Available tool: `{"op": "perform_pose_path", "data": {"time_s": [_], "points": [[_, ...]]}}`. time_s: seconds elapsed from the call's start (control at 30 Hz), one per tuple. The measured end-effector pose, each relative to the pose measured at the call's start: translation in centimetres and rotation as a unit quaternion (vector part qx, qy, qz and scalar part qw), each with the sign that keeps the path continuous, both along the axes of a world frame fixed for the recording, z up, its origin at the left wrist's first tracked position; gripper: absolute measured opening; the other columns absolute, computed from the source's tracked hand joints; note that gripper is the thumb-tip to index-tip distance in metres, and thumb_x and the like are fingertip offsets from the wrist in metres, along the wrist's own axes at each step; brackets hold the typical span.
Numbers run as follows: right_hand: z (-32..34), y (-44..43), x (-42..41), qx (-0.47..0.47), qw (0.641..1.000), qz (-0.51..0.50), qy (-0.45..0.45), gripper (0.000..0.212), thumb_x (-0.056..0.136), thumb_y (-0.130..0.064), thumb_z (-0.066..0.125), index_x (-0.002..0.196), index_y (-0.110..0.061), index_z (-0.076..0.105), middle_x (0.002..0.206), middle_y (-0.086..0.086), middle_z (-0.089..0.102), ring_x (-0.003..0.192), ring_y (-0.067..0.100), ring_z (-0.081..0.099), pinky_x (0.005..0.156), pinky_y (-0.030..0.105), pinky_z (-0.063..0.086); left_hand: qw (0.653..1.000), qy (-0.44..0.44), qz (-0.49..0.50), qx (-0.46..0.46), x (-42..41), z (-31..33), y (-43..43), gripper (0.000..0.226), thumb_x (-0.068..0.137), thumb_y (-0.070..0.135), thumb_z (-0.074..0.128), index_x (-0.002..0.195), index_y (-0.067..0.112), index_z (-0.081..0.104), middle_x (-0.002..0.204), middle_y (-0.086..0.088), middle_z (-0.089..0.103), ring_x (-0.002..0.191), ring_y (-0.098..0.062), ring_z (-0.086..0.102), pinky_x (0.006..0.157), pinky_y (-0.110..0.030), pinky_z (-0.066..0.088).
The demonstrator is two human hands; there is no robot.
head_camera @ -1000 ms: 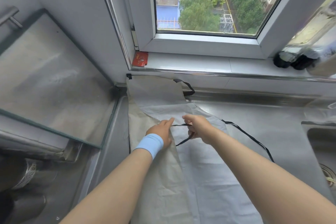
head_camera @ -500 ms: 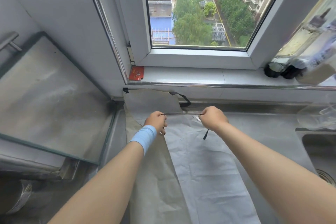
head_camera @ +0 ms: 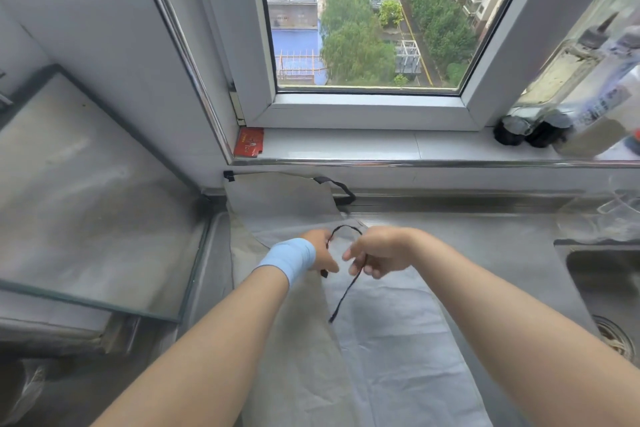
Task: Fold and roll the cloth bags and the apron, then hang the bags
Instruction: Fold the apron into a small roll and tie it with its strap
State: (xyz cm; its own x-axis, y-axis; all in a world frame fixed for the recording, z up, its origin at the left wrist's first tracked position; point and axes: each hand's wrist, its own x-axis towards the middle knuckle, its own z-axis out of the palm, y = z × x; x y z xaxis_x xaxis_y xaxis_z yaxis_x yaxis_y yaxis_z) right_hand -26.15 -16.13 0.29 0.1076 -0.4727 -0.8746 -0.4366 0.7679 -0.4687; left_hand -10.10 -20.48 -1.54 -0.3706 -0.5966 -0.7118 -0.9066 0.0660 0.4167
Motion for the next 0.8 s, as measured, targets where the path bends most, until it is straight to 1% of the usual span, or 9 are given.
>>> {"op": "perform_pose_path", "data": {"time_s": [0.1, 0.13, 0.2, 0.3, 0.37, 0.43, 0.53, 0.67, 0.8], "points": [[-1.0, 1.9, -0.9, 0.041, 0.99, 0.084, 0.108, 0.041, 0.091, -0.02, 0.067, 0.12, 0.006, 0.053, 0.098, 0.019, 0.07, 0.065, 0.029, 0.07, 0.058, 0.03, 0.057, 1.0, -0.003, -0.014, -0.025, 0.5, -0.1, 0.2, 0.096, 0.075, 0.026, 0.079, 0.152, 0.022, 0.021, 0.149, 0.0, 0.043, 0.126, -0.023, 0.053, 0.1, -0.031, 0.044], [-1.2, 2.7, -1.3, 0.052, 0.978, 0.129, 0.156, 0.046, 0.085, -0.025, 0.072, 0.117, 0.004, 0.057, 0.099, 0.018, 0.072, 0.07, 0.03, 0.071, 0.066, 0.032, 0.058, 0.999, -0.028, -0.042, -0.009, 0.5, 0.0, 0.5, 0.103, 0.074, 0.028, 0.081, 0.153, 0.023, 0.016, 0.151, 0.001, 0.04, 0.129, -0.024, 0.05, 0.104, -0.035, 0.042], [-1.5, 4.1, -2.1, 0.038, 0.967, 0.153, 0.202, 0.045, 0.081, -0.028, 0.069, 0.116, -0.001, 0.06, 0.099, 0.016, 0.074, 0.073, 0.028, 0.07, 0.063, 0.029, 0.052, 0.987, -0.096, -0.131, 0.009, 0.1, 0.3, 1.2, 0.107, 0.071, 0.031, 0.083, 0.153, 0.029, 0.015, 0.151, 0.002, 0.04, 0.128, -0.024, 0.051, 0.105, -0.037, 0.043], [-1.3, 6.5, -3.6, -0.066, 0.964, 0.11, 0.233, 0.043, 0.082, -0.013, 0.046, 0.123, -0.02, 0.058, 0.103, 0.006, 0.07, 0.079, 0.022, 0.07, 0.061, 0.026, 0.05, 0.976, -0.113, -0.187, -0.006, -1.6, 0.4, 3.0, 0.078, 0.077, 0.025, 0.076, 0.144, 0.039, 0.038, 0.141, 0.004, 0.05, 0.119, -0.021, 0.057, 0.094, -0.03, 0.046], [-1.7, 8.1, -4.6, -0.124, 0.946, 0.126, 0.271, 0.051, 0.082, -0.008, 0.042, 0.125, -0.03, 0.061, 0.12, 0.0, 0.065, 0.107, 0.019, 0.064, 0.087, 0.028, 0.052, 0.982, -0.072, -0.152, -0.084, -2.8, 0.3, 4.1, 0.059, 0.084, 0.014, 0.062, 0.135, 0.041, 0.049, 0.137, 0.004, 0.05, 0.121, -0.021, 0.054, 0.091, -0.03, 0.048], [-2.5, 10.1, -5.8, -0.149, 0.933, 0.1, 0.313, 0.05, 0.084, -0.008, 0.043, 0.124, -0.032, 0.061, 0.133, -0.003, 0.058, 0.122, 0.017, 0.055, 0.098, 0.029, 0.046, 0.98, -0.032, -0.107, -0.164, -4.1, 0.4, 5.7, 0.053, 0.085, 0.008, 0.051, 0.128, 0.039, 0.055, 0.134, 0.005, 0.047, 0.124, -0.021, 0.049, 0.096, -0.035, 0.047], [-4.1, 13.3, -7.4, -0.171, 0.917, 0.024, 0.36, 0.042, 0.087, -0.011, 0.048, 0.124, -0.029, 0.059, 0.135, 0.002, 0.051, 0.127, 0.023, 0.047, 0.1, 0.033, 0.043, 0.982, 0.033, -0.072, -0.169, -6.2, 0.1, 8.7, 0.048, 0.085, 0.004, 0.043, 0.116, 0.035, 0.062, 0.124, 0.006, 0.056, 0.116, -0.021, 0.055, 0.095, -0.036, 0.048], [-5.3, 16.7, -9.9, -0.215, 0.861, -0.047, 0.458, 0.036, 0.092, -0.017, 0.051, 0.128, -0.02, 0.049, 0.129, 0.008, 0.046, 0.122, 0.028, 0.046, 0.092, 0.037, 0.045, 0.978, 0.025, -0.147, -0.145, -8.9, -1.5, 13.1, 0.044, 0.089, 0.01, 0.045, 0.124, 0.034, 0.057, 0.127, 0.002, 0.051, 0.122, -0.021, 0.047, 0.093, -0.037, 0.046], [-6.0, 19.7, -13.3, -0.13, 0.846, -0.06, 0.513, 0.044, 0.091, -0.015, 0.051, 0.132, -0.013, 0.036, 0.132, 0.011, 0.042, 0.12, 0.03, 0.051, 0.086, 0.039, 0.048, 0.979, 0.014, -0.158, -0.125, -11.0, -3.1, 15.9, 0.043, 0.091, 0.014, 0.047, 0.129, 0.032, 0.053, 0.133, 0.003, 0.048, 0.122, -0.021, 0.048, 0.094, -0.034, 0.043]]}}
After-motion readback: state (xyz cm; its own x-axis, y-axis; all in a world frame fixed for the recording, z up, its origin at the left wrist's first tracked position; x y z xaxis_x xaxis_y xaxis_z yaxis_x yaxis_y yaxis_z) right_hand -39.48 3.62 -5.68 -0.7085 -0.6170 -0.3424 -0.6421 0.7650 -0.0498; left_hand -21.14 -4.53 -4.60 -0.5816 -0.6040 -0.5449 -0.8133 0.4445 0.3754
